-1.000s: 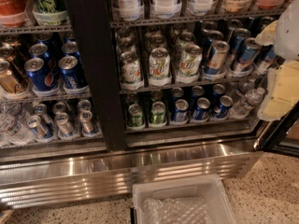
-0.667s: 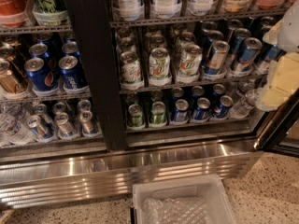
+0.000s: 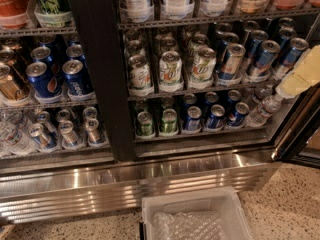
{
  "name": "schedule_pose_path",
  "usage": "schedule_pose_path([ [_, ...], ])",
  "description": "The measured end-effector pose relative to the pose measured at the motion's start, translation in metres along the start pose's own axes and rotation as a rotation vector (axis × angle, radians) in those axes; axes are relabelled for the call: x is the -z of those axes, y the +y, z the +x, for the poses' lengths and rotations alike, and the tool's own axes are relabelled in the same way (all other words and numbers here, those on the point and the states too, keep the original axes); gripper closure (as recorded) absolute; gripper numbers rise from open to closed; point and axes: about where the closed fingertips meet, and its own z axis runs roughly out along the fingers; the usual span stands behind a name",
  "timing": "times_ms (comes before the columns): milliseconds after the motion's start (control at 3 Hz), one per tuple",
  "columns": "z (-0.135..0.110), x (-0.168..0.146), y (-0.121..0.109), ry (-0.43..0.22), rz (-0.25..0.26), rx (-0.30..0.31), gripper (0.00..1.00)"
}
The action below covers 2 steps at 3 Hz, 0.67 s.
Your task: Pick coke can from top shelf of fridge
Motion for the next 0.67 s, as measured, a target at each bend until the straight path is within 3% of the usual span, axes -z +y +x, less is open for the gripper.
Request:
schedule_pose_path([
  [667,-0.007,-0.0013,-0.0048,-0.02,0.015,-0.037,0.0],
])
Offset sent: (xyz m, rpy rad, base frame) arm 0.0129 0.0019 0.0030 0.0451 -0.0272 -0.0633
